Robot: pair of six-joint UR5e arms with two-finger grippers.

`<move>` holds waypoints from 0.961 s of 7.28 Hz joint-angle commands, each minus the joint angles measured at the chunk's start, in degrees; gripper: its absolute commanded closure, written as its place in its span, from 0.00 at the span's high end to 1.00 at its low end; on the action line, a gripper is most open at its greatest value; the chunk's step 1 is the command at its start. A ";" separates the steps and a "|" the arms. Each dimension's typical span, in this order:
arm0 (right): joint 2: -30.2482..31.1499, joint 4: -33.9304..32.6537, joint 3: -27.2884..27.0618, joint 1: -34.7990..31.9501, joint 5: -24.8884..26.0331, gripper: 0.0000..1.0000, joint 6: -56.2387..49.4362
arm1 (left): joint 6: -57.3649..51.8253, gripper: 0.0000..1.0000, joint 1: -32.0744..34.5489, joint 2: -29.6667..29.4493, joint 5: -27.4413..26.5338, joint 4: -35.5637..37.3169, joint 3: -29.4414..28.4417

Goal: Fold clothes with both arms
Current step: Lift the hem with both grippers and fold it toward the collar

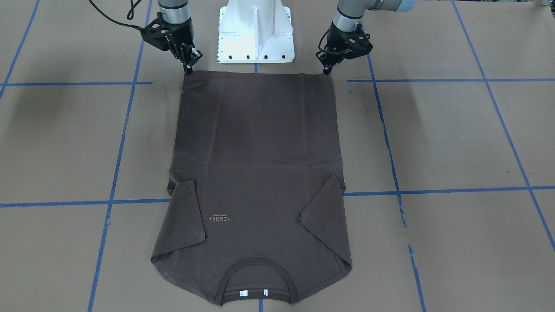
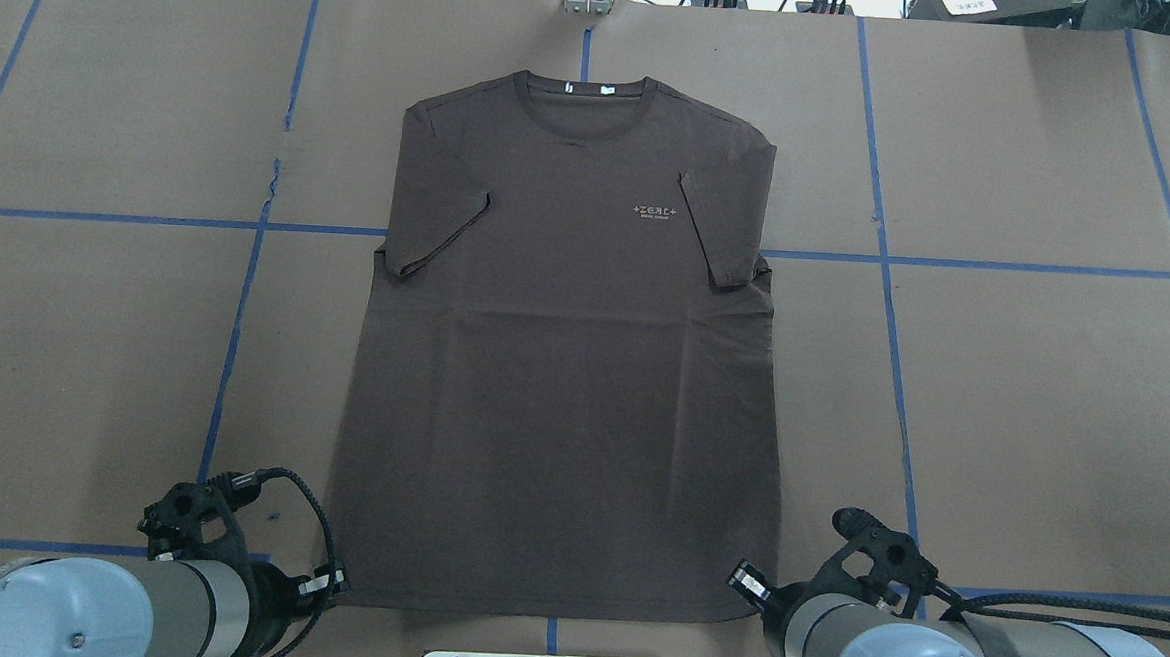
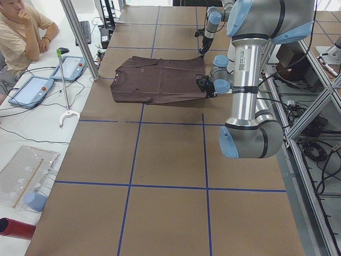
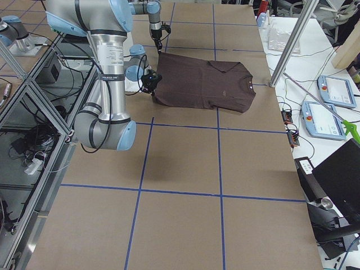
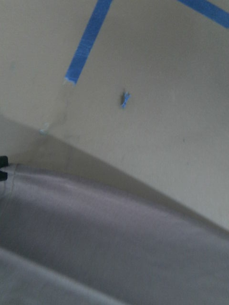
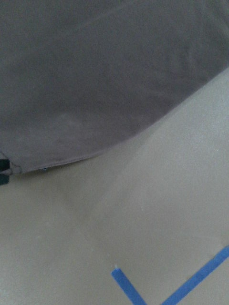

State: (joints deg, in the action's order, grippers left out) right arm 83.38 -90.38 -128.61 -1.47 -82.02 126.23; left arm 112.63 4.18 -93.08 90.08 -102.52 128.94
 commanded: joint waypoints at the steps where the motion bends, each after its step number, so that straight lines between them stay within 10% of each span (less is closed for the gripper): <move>1: 2.83 -0.15 -4.88 1.65 0.01 0.00 0.07 | 6.84 0.00 -2.16 -0.17 3.35 6.01 6.49; 5: -4.06 -0.06 -2.63 -13.85 0.11 0.00 -13.95 | -2.43 0.00 10.87 -8.84 3.26 6.71 2.90; 7: -14.34 0.11 8.31 -25.02 -5.74 0.00 -18.96 | -12.80 0.00 22.65 -13.84 3.43 6.81 -6.71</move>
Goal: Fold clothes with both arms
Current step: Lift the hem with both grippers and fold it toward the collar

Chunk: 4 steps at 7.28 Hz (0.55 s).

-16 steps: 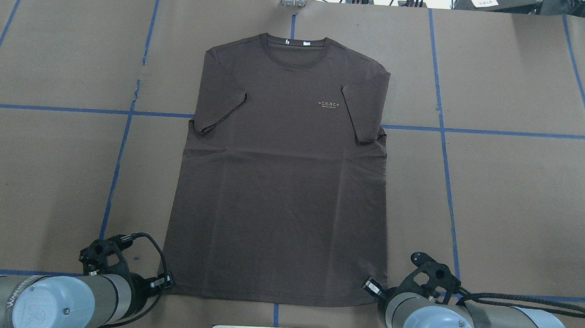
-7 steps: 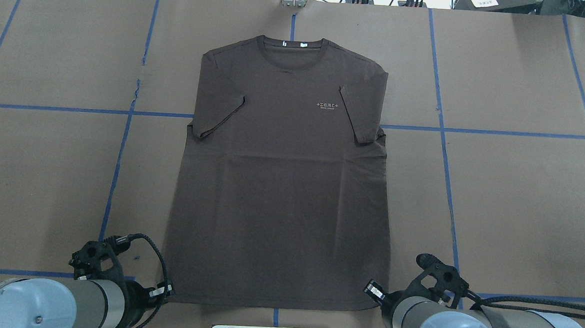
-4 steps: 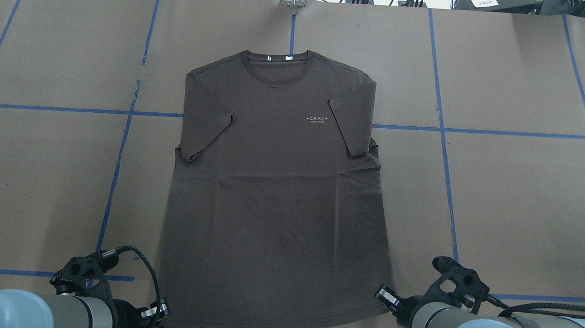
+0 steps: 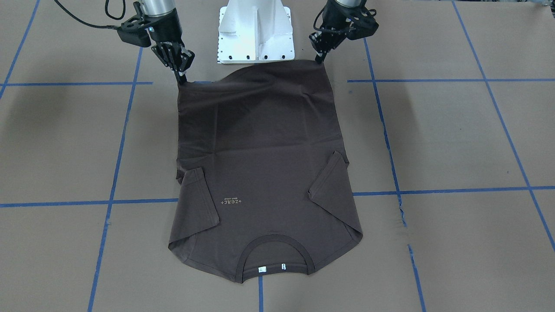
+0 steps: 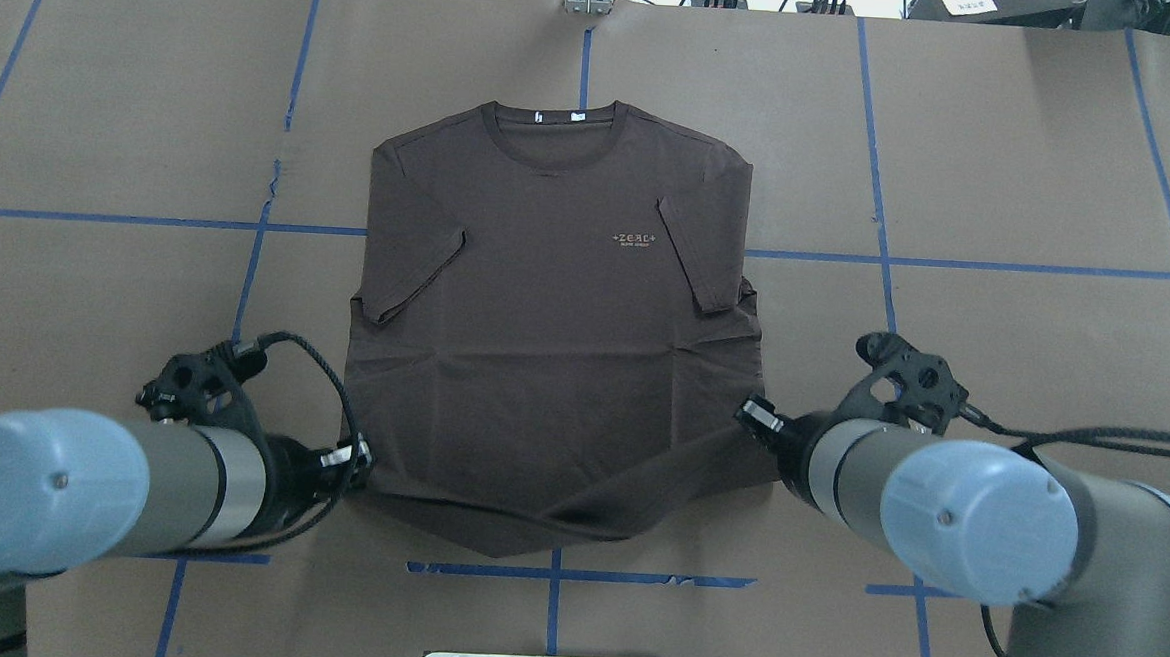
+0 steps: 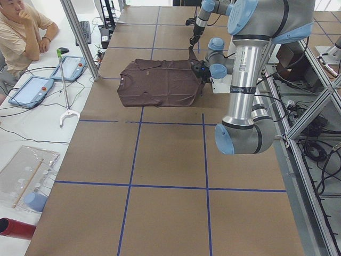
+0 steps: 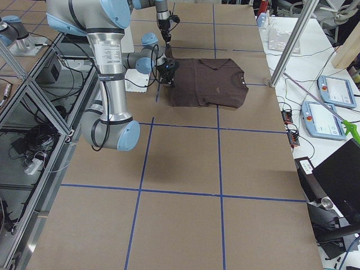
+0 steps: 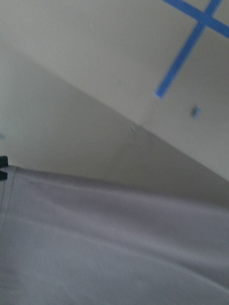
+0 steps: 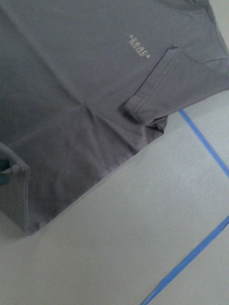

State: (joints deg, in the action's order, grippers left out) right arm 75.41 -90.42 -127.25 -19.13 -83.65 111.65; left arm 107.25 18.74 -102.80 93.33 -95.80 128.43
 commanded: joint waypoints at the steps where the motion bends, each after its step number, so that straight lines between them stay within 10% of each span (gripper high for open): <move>1: -9.46 0.60 12.84 -12.63 -6.16 0.00 -10.08 | -13.32 0.00 13.20 -7.64 0.28 -0.35 -12.87; 4: -20.71 11.85 39.35 -21.27 -9.68 0.00 -15.32 | -18.04 0.00 20.62 -12.41 0.01 -13.74 -29.58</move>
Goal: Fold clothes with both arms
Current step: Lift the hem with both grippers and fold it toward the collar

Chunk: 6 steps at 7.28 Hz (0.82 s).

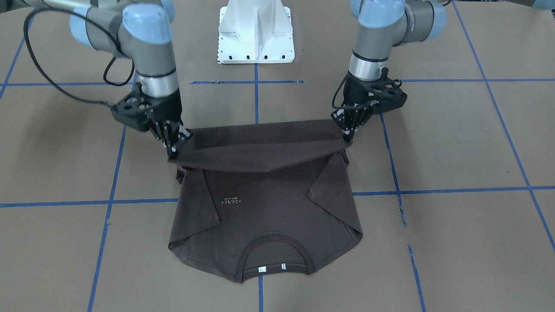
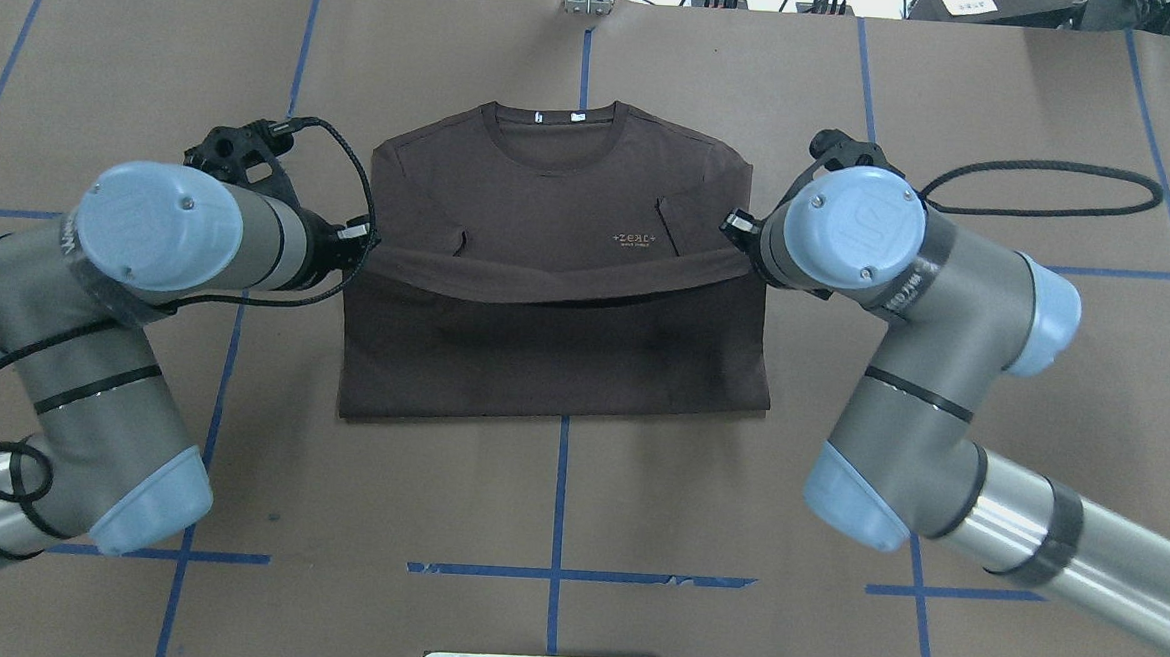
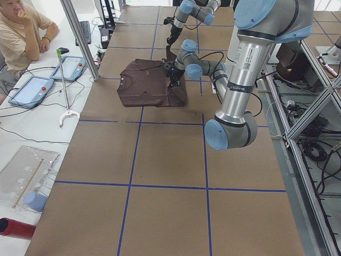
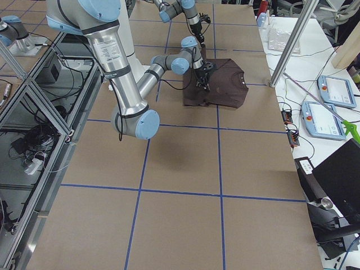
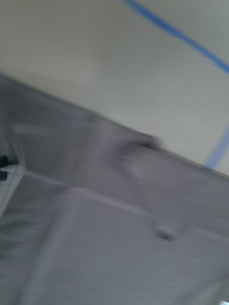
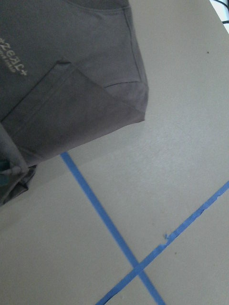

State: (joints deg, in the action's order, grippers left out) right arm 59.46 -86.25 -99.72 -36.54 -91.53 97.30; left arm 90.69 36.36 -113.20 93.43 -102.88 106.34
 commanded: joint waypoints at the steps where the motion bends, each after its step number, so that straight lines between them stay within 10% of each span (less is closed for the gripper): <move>1: -8.36 13.33 19.83 -5.98 -3.55 0.00 -0.97 | -1.74 0.00 5.28 -4.55 -0.17 -9.16 -12.95; 6: -15.86 18.39 34.15 -9.25 -3.39 0.00 -2.99 | -3.68 0.00 6.27 -10.81 -5.10 -17.62 -26.36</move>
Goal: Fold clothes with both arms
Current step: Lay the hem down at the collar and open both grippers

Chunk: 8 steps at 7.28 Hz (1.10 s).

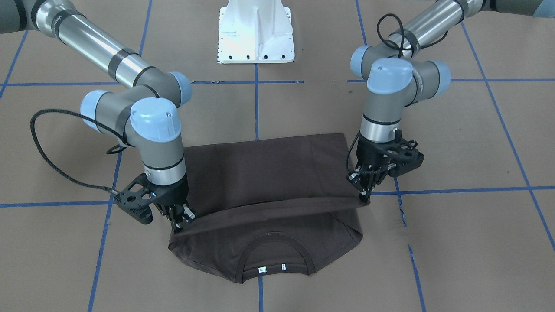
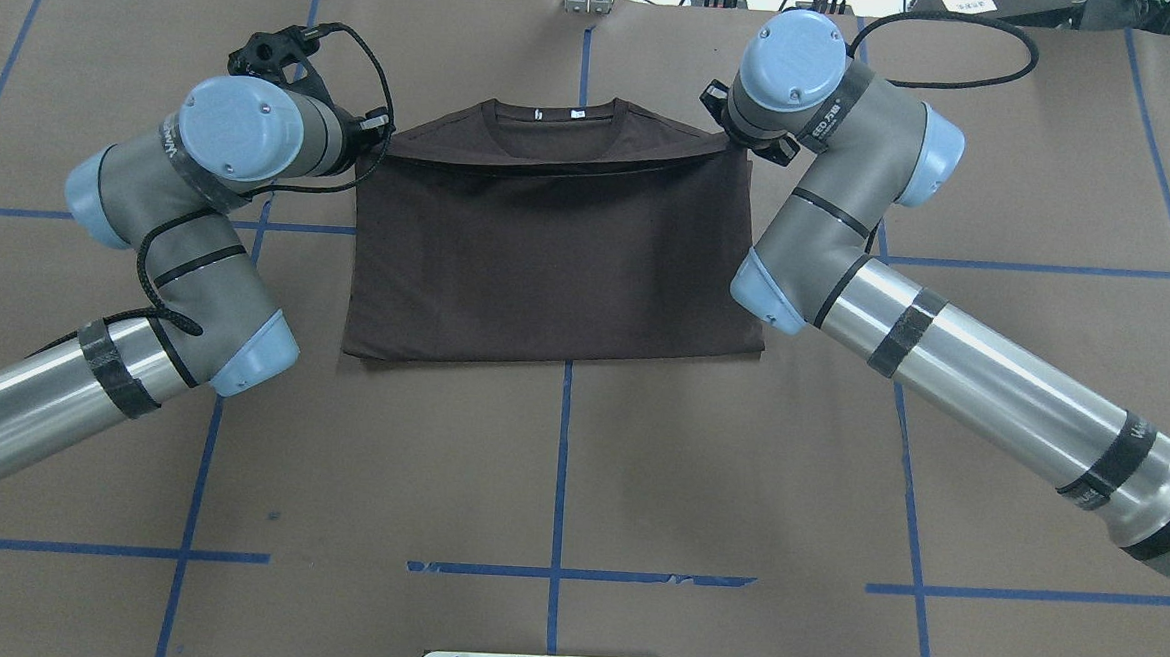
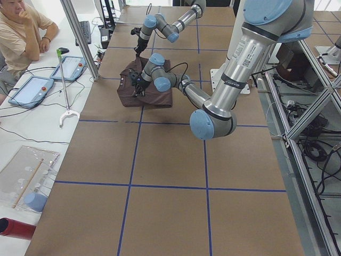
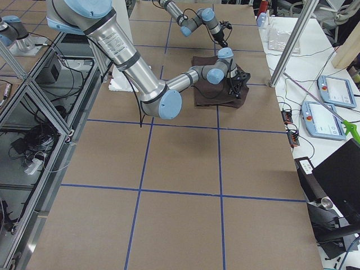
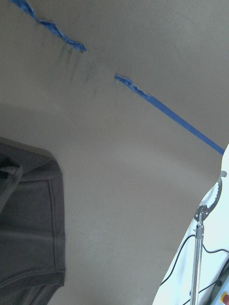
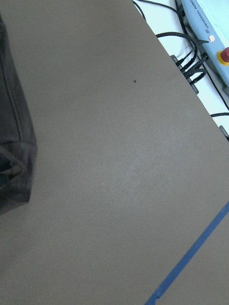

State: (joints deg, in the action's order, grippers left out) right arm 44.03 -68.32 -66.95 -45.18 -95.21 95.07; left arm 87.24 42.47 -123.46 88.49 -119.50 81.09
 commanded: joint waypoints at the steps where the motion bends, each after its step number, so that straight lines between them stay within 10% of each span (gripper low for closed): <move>1: -0.44 0.39 1.64 -0.61 0.38 0.00 -0.85 | -0.23 0.00 0.16 -1.25 -0.25 -0.91 -1.11; 8: -1.32 0.21 2.70 -2.02 0.38 0.00 -4.36 | -0.14 0.13 1.12 -2.31 -0.25 -1.00 -2.85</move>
State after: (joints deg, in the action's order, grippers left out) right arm 42.70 -68.14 -64.39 -47.17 -94.76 90.82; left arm 87.03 43.59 -125.47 88.24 -120.40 79.39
